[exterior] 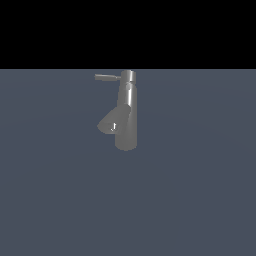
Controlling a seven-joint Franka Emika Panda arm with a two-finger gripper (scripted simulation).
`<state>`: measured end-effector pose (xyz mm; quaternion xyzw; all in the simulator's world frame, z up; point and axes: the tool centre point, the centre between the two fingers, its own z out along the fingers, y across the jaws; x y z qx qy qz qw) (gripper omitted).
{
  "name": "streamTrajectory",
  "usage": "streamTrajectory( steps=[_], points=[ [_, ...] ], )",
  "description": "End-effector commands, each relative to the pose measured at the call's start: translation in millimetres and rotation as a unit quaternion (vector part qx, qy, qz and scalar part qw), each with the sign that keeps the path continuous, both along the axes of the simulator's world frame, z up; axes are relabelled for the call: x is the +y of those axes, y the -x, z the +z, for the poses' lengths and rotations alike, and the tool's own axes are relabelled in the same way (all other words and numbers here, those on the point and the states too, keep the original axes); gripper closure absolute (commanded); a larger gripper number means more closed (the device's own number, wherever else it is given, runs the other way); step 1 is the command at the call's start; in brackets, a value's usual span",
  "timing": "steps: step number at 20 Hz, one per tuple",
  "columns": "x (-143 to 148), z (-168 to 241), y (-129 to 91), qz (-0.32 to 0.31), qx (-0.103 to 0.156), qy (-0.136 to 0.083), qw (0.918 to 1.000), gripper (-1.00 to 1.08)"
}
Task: Turn on the faucet by rotating a designated handle.
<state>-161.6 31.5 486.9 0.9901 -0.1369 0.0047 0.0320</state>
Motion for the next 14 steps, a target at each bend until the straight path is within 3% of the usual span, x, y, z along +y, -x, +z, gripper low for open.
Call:
streamTrajectory(
  steps=[1,7,14],
  points=[
    [3,-3,-15,-0.029,-0.001,0.001,0.9996,1.08],
    [9,-12,-52,-0.098,-0.003,0.003,0.9952,1.08],
    [17,-29,-94,-0.177,-0.005,0.003,0.9842,1.08]
  ],
)
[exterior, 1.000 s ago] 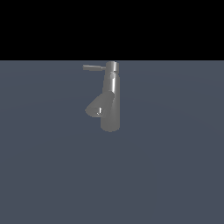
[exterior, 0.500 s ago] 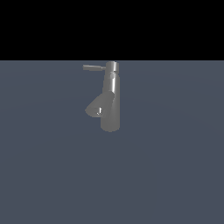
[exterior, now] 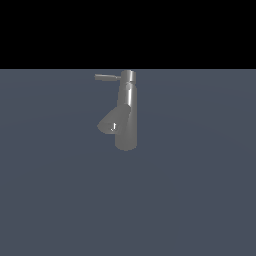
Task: Turn on the faucet by rotating a designated handle.
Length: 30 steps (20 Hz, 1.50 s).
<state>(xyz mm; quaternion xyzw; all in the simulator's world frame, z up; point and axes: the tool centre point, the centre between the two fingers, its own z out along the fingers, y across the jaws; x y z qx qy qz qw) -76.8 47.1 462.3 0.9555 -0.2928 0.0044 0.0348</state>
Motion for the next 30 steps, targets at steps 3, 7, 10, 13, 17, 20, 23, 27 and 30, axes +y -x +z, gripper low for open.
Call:
streamTrajectory(
  steps=[3,7,10,13,17,20,23,27,30],
  points=[
    [5,-13,-27,-0.052,-0.002,-0.001,0.9986,1.08],
    [10,-26,-50,-0.098,-0.003,-0.003,0.9952,1.08],
    [14,-37,-67,-0.132,-0.003,-0.005,0.9912,1.08],
    [17,-49,-84,-0.167,-0.004,-0.007,0.9860,1.08],
    [22,-66,-106,-0.212,-0.003,-0.010,0.9771,1.08],
    [26,-80,-121,-0.247,-0.003,-0.013,0.9689,1.08],
    [29,-95,-136,-0.281,-0.002,-0.016,0.9594,1.08],
    [33,-116,-156,-0.327,0.000,-0.021,0.9446,1.08],
    [36,-132,-169,-0.362,0.002,-0.024,0.9319,1.08]
  ],
)
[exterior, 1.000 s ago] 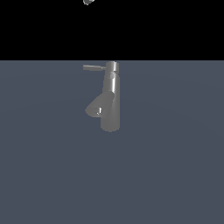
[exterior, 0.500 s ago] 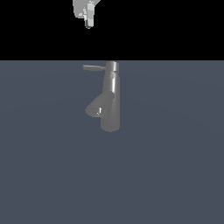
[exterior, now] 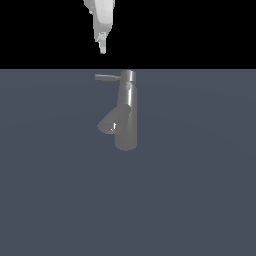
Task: Turn on the faucet by rotating a designated handle.
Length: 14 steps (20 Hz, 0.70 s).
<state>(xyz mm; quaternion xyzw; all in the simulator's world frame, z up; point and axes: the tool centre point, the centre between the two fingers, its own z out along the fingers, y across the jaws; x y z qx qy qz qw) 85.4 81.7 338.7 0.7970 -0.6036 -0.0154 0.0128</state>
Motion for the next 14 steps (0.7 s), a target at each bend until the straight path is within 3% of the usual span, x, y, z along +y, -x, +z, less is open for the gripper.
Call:
streamTrajectory(
  steps=[1,14],
  points=[
    [2,-14,-11,-0.032,0.001,-0.003,0.9995,1.08],
    [12,-82,-55,-0.171,0.011,-0.021,0.9850,1.08]
  ],
)
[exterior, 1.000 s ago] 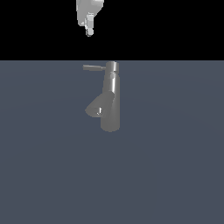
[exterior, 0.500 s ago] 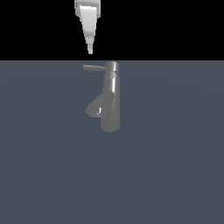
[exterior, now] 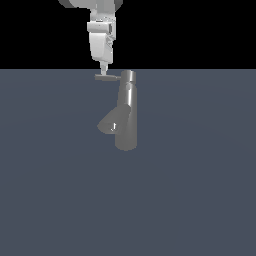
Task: Turn on the faucet by rotating a designated handle.
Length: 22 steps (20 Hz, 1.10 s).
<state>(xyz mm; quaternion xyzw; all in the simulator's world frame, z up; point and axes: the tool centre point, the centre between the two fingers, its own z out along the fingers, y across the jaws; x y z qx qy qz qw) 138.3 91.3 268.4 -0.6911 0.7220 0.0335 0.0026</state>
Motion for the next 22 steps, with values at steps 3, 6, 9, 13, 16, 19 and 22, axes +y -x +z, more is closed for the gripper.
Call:
streamTrajectory(
  steps=[3,6,9,13,16,19,22],
  points=[
    [3,-22,-7,-0.031,0.008,-0.004,0.9995,1.08],
    [4,-28,-10,-0.044,0.009,-0.006,0.9990,1.08],
    [4,-32,-12,-0.051,0.010,-0.007,0.9986,1.08],
    [4,-33,-12,-0.052,0.010,-0.007,0.9986,1.08],
    [4,-32,-10,-0.052,0.010,-0.007,0.9986,1.08],
    [6,-28,-3,-0.052,0.010,-0.007,0.9986,1.08],
    [7,-25,3,-0.052,0.010,-0.007,0.9986,1.08]
  ],
)
